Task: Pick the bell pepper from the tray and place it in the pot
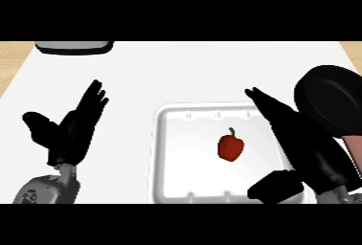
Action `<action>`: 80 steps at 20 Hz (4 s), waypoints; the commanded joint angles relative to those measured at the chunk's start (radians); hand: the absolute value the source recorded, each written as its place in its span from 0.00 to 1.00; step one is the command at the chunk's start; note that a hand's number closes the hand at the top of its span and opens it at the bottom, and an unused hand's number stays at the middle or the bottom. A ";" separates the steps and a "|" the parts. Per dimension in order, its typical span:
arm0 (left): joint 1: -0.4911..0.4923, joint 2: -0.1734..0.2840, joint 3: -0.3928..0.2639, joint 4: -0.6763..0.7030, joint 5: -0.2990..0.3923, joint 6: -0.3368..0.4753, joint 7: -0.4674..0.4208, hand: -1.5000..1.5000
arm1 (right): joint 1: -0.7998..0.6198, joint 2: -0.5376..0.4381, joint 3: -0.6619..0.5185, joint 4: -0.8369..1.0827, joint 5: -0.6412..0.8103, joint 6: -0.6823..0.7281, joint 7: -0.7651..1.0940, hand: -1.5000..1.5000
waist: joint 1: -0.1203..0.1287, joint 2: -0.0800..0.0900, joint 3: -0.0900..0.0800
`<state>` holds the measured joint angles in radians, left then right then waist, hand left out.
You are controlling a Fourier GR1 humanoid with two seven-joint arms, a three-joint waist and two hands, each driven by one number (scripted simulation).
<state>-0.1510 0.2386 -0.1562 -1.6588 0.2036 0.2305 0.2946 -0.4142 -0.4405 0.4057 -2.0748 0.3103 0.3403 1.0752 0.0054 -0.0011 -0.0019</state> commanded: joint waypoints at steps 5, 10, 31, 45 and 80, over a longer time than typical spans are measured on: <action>0.005 0.016 0.031 -0.025 0.013 -0.030 0.012 0.50 | 0.006 0.008 0.053 0.133 0.019 0.083 0.120 0.00 | -0.001 0.000 0.001; 0.035 -0.017 -0.004 -0.055 -0.032 -0.006 0.012 0.50 | -0.017 0.077 0.088 0.147 0.098 0.072 0.174 0.00 | 0.000 -0.001 0.001; 0.030 -0.045 0.036 -0.040 -0.056 -0.044 0.020 0.50 | 0.004 0.253 0.021 0.377 0.326 0.081 0.087 0.00 | 0.002 0.001 0.002; 0.048 -0.061 0.047 -0.075 -0.066 -0.073 0.036 0.50 | -0.024 0.366 0.004 0.530 0.425 0.173 0.089 0.00 | 0.001 0.000 0.001; 0.045 -0.095 0.127 -0.089 -0.101 -0.095 0.057 0.50 | 0.445 -0.316 -0.817 0.502 0.319 0.012 -0.761 1.00 | -0.052 -0.005 0.004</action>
<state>-0.0914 0.1460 -0.0187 -1.7293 0.1059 0.1359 0.3373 -0.0438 -0.6276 -0.2410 -1.5947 0.6537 0.4006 0.4344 -0.0588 -0.0082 0.0017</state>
